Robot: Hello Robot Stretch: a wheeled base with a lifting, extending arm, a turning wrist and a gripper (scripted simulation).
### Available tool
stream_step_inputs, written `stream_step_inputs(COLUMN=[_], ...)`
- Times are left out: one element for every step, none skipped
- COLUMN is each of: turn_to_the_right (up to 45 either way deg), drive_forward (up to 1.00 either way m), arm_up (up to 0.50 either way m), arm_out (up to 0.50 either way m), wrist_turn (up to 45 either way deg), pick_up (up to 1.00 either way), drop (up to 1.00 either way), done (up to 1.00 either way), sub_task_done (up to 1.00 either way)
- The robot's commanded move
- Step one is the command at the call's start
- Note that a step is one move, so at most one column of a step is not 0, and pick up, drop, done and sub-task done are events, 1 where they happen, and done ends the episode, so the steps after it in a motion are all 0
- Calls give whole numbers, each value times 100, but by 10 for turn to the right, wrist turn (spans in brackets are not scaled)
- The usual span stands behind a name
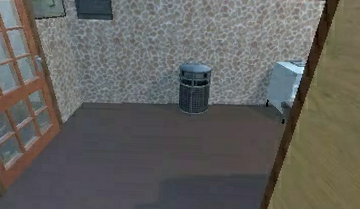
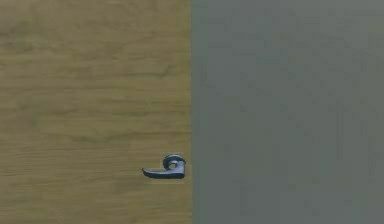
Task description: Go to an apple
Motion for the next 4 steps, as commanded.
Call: stream_step_inputs(turn_to_the_right=[30, -450, -450, -30], drive_forward=[0, 0, 0, 0], arm_up=[0, 0, 0, 0], arm_out=[0, 0, 0, 0], wrist_turn=[0, 0, 0, 0], pick_up=[0, 0, 0, 0], drop=[0, 0, 0, 0], done=[0, 0, 0, 0], sub_task_done=[0, 0, 0, 0])
